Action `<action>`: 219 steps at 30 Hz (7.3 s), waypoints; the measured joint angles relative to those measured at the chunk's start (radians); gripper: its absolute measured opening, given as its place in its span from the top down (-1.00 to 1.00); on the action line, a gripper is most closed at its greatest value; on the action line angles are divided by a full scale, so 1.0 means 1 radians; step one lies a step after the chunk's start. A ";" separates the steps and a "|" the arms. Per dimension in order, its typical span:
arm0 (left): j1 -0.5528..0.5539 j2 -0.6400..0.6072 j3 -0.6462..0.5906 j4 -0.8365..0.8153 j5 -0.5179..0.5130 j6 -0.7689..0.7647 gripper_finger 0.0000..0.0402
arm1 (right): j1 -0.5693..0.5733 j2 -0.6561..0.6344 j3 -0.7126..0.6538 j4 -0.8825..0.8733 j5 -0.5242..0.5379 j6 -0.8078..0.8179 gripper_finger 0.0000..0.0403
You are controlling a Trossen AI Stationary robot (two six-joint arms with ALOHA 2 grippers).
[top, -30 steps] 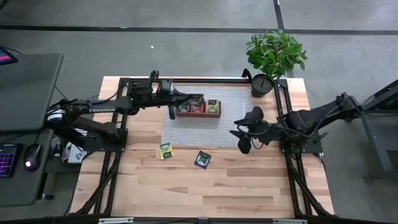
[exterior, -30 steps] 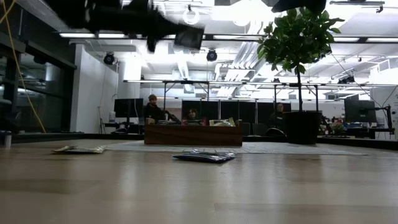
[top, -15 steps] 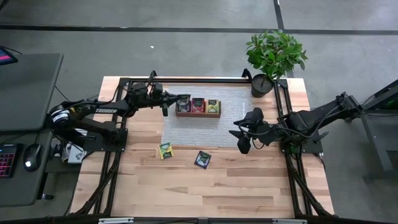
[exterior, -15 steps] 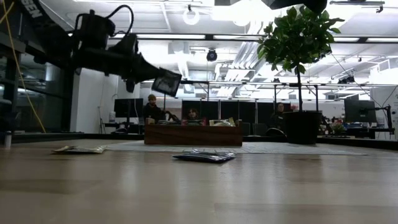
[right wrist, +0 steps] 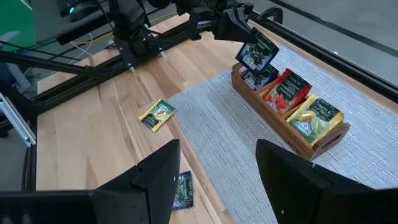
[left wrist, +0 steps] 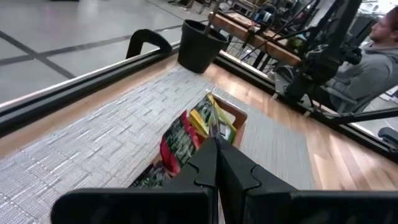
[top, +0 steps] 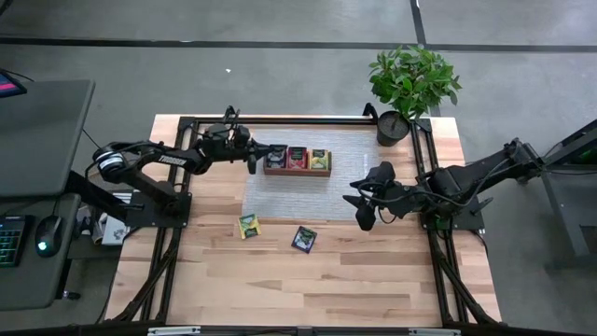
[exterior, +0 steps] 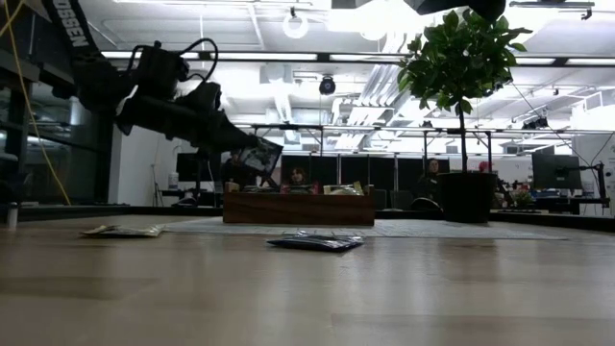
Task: Pick & Place Tea
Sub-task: Put the violet tea packet into the left side of the brown organizer, then put the purple tea bag into the left section of the wooden organizer
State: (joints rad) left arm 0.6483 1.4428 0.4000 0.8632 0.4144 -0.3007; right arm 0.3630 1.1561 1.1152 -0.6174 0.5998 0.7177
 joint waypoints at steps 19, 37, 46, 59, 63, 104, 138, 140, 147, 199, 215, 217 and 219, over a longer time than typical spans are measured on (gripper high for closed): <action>0.000 0.055 0.001 -0.046 -0.052 -0.002 1.00 | 0.000 0.000 0.000 0.000 -0.001 0.000 -0.03; 0.000 0.095 0.001 0.000 -0.066 -0.026 0.96 | 0.000 0.000 0.000 0.001 -0.004 0.019 -0.03; 0.000 0.095 0.001 0.000 -0.091 -0.026 0.52 | 0.000 0.000 0.000 0.001 -0.004 0.018 -0.03; 0.000 0.077 0.003 0.151 -0.075 -0.074 0.27 | 0.000 0.010 0.000 0.001 -0.061 0.027 -0.03; 0.000 0.075 0.024 0.179 0.045 -0.078 0.27 | 0.000 0.016 0.000 0.001 -0.090 0.027 -0.02; -0.703 0.069 0.059 -0.105 -0.115 -0.010 0.27 | 0.027 0.451 0.000 0.334 -0.295 0.102 0.87; -0.799 0.240 0.142 -0.155 -0.319 -0.309 0.27 | 0.014 0.771 0.000 0.521 -0.338 0.169 1.00; -0.799 0.254 0.166 -0.171 -0.319 -0.308 0.27 | 0.011 0.774 0.000 0.523 -0.337 0.161 1.00; -0.787 0.302 0.222 -0.264 -0.302 -0.310 0.27 | 0.011 0.794 0.000 0.526 -0.351 0.157 1.00; -0.745 0.308 0.290 -0.524 -0.243 -0.629 0.27 | -0.031 0.882 0.000 0.661 -0.424 0.109 1.00; -0.747 0.308 0.289 -0.523 -0.230 -0.650 0.27 | -0.063 0.883 -0.002 0.716 -0.421 0.057 1.00; -0.747 0.309 0.289 -0.521 -0.239 -0.650 0.27 | -0.062 0.883 -0.002 0.720 -0.436 0.043 1.00; -0.747 0.309 0.288 -0.515 -0.240 -0.651 0.27 | -0.060 0.883 -0.002 0.729 -0.460 0.028 1.00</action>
State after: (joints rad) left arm -0.0986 1.7515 0.6880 0.3483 0.1740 -0.9512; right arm 0.3025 2.0388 1.1137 0.1114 0.1401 0.7456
